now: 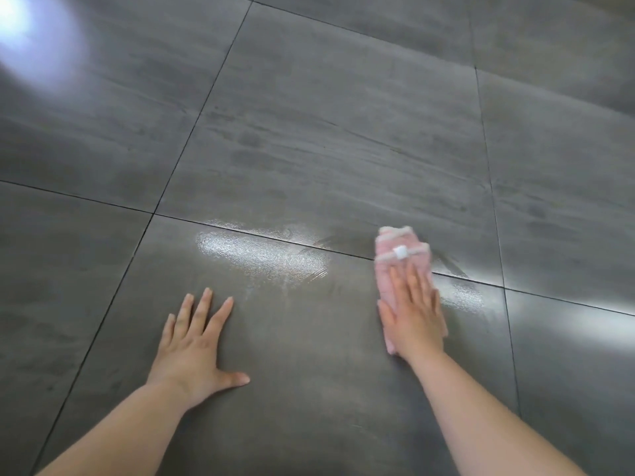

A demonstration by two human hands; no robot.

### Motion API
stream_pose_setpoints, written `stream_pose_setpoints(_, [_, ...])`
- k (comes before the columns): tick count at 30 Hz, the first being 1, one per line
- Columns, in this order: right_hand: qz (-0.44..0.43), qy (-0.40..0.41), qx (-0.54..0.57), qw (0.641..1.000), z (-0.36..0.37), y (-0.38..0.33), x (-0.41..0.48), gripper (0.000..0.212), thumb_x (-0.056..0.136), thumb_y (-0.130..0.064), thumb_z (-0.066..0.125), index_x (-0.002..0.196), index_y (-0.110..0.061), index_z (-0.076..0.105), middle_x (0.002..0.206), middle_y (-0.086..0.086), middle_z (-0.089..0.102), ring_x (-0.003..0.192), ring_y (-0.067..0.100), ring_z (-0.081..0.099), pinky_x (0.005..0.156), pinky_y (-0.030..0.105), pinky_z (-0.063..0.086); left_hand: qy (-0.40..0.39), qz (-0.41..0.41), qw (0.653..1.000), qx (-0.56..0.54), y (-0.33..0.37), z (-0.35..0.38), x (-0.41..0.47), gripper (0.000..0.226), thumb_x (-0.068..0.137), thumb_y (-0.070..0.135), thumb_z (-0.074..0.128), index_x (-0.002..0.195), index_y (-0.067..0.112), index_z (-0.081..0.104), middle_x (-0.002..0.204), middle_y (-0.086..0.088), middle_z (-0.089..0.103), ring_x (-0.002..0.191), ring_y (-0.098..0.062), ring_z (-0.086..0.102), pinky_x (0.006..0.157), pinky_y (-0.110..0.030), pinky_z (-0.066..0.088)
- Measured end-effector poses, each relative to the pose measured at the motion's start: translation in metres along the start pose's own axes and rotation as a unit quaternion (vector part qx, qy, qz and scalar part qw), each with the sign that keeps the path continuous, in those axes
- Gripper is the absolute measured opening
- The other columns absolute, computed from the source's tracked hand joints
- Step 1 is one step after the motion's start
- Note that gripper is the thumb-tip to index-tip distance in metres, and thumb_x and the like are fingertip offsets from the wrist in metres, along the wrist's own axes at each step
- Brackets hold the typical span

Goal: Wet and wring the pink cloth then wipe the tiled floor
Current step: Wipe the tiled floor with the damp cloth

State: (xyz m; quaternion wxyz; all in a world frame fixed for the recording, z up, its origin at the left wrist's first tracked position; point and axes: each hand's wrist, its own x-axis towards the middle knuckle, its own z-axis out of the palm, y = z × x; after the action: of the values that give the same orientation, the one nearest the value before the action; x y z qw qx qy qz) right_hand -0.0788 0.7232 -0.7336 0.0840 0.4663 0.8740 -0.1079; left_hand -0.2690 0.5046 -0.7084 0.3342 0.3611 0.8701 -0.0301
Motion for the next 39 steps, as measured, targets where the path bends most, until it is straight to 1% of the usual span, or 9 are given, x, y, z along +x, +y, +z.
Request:
stream_pose_setpoints(4, [0.072,0.072,0.003,0.995,0.016,-0.013,-0.037,0.063,0.084,-0.039,0.032,0.141,-0.012,0.033,0.147,0.02,0.033,0.139,0.038,0.023,0.109,0.043,0.007,-0.001,-0.002,1.0,0.0,0.001,0.0,0.0,0.115,0.067,0.063,0.061,0.14,0.028,-0.021,0.152,-0.002,-0.026,0.141,-0.024,-0.024,0.117,-0.04,-0.008])
stream_pose_setpoints(11, [-0.334,0.003,-0.072,0.94,0.025,-0.065,-0.056,0.057,0.067,-0.039,0.037,0.124,-0.032,0.039,0.137,-0.005,0.05,0.138,0.02,0.019,0.109,0.037,0.006,-0.002,0.018,0.999,-0.044,-0.01,-0.008,-0.001,0.107,0.07,0.042,0.068,0.143,0.03,-0.008,0.154,-0.001,-0.018,0.143,-0.02,-0.015,0.119,-0.034,0.001])
stream_pose_setpoints(16, [-0.012,0.103,0.002,0.995,0.012,0.01,-0.022,0.058,0.081,-0.028,0.041,0.138,-0.026,0.032,0.148,0.006,0.035,0.143,0.015,0.005,0.11,0.035,0.012,0.029,-0.11,0.992,-0.053,-0.055,-0.012,-0.015,0.114,0.064,0.058,0.069,0.143,0.029,-0.008,0.155,-0.006,-0.014,0.144,-0.025,-0.009,0.119,-0.043,0.011])
stream_pose_setpoints(19, [0.214,0.046,0.075,0.973,-0.013,0.02,-0.016,0.06,0.094,-0.023,0.037,0.148,-0.021,0.011,0.158,0.004,0.007,0.145,0.02,-0.001,0.117,0.037,0.005,0.021,-0.116,0.992,-0.054,-0.065,-0.008,-0.015,0.117,0.062,0.061,0.069,0.143,0.028,-0.009,0.155,-0.006,-0.014,0.144,-0.027,-0.01,0.118,-0.045,0.013])
stream_pose_setpoints(22, [0.284,0.023,0.095,0.954,-0.017,-0.023,-0.002,0.063,0.093,-0.02,0.035,0.148,-0.016,0.006,0.157,0.008,-0.001,0.144,0.024,-0.007,0.118,0.041,0.001,0.005,-0.123,0.991,-0.05,-0.059,-0.01,-0.015,0.116,0.065,0.059,0.067,0.142,0.028,-0.012,0.154,-0.005,-0.019,0.143,-0.026,-0.013,0.116,-0.047,0.012])
stream_pose_setpoints(28, [-0.153,-0.079,0.058,0.983,0.01,-0.136,0.002,0.071,0.08,-0.032,0.025,0.148,-0.027,0.005,0.157,0.004,-0.012,0.143,0.022,-0.016,0.109,0.035,-0.018,0.002,-0.131,0.991,-0.041,-0.058,-0.01,-0.014,0.115,0.066,0.058,0.066,0.141,0.028,-0.016,0.153,-0.004,-0.022,0.143,-0.025,-0.016,0.116,-0.048,0.011])
stream_pose_setpoints(32, [-0.353,-0.063,-0.024,0.933,0.016,-0.149,-0.011,0.061,0.064,-0.037,0.032,0.117,-0.035,0.061,0.132,-0.005,0.057,0.122,0.015,0.054,0.104,0.039,0.037,0.002,-0.14,0.988,-0.06,-0.058,-0.01,-0.015,0.115,0.065,0.054,0.07,0.142,0.029,-0.012,0.154,-0.003,-0.02,0.143,-0.024,-0.015,0.117,-0.048,0.01])
stream_pose_setpoints(36, [-0.252,-0.03,-0.058,0.966,0.009,-0.082,0.024,0.066,0.069,-0.036,0.031,0.13,-0.019,0.052,0.139,0.005,0.05,0.134,0.025,0.037,0.108,0.038,0.022,0.005,-0.135,0.989,-0.051,-0.06,-0.01,-0.015,0.116,0.065,0.056,0.069,0.142,0.029,-0.012,0.154,-0.002,-0.019,0.143,-0.023,-0.015,0.117,-0.048,0.011])
stream_pose_setpoints(39, [0.017,0.053,0.026,0.998,-0.005,-0.022,0.034,0.066,0.078,-0.036,0.027,0.142,-0.017,0.034,0.152,0.006,0.03,0.142,0.029,0.016,0.111,0.037,0.015,-0.006,-0.137,0.99,-0.042,-0.06,-0.009,-0.014,0.116,0.067,0.057,0.067,0.141,0.028,-0.016,0.154,-0.004,-0.022,0.143,-0.025,-0.017,0.116,-0.049,0.01])
